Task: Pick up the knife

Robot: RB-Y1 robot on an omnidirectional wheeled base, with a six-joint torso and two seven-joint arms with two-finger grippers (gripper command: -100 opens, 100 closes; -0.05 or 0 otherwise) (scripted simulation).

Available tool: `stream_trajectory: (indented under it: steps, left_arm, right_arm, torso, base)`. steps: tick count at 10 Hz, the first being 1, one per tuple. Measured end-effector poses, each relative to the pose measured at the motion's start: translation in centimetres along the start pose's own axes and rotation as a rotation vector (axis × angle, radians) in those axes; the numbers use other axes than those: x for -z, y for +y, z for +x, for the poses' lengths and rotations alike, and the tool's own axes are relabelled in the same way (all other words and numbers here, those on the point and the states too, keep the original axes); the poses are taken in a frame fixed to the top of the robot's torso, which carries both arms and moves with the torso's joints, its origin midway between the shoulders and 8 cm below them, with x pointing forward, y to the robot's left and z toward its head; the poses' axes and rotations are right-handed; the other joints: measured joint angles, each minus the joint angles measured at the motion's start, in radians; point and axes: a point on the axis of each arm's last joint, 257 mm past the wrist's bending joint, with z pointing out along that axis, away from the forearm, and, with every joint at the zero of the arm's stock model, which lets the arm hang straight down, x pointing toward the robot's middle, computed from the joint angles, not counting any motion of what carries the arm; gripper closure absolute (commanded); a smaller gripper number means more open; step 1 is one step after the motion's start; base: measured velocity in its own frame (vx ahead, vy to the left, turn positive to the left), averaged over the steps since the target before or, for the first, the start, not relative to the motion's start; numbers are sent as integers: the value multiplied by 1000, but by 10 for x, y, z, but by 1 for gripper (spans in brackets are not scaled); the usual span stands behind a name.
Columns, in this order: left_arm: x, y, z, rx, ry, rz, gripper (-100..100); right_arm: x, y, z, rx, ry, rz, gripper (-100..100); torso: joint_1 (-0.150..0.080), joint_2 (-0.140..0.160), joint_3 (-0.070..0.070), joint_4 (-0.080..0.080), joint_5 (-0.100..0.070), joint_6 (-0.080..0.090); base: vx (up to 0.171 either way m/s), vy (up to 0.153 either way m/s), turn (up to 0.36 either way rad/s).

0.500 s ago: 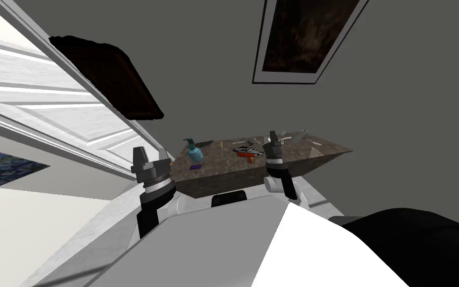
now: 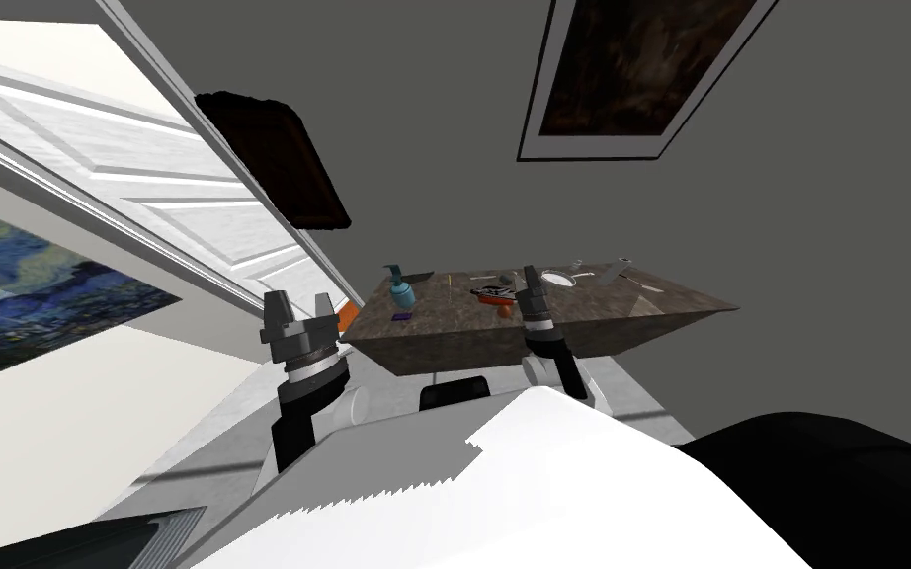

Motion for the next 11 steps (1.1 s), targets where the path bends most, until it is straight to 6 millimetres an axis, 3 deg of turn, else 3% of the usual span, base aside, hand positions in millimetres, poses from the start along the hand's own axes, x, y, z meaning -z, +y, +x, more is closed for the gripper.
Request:
stream_trajectory:
  steps: [6, 9, 11]
  left_arm:
    - [0, 0, 0, 0, 0, 0, 0]
    - [0, 0, 0, 0, 0, 0, 0]
    - [0, 0, 0, 0, 0, 0, 0]
  right_arm:
    - [24, -16, 38, 49, 101, 10, -100]
    - [47, -28, 61, 64, 163, 31, -100]
    - [54, -31, 67, 92, 180, 32, -100]
  torso:
    - [1, -1, -1, 0, 0, 0]
    - [1, 1, 0, 0, 0, -1]
    - [-1, -4, -2, -1, 0, 1]
  base:
    - [-130, 54, 190]
    - [-126, 69, 219]
    - [-64, 53, 157]
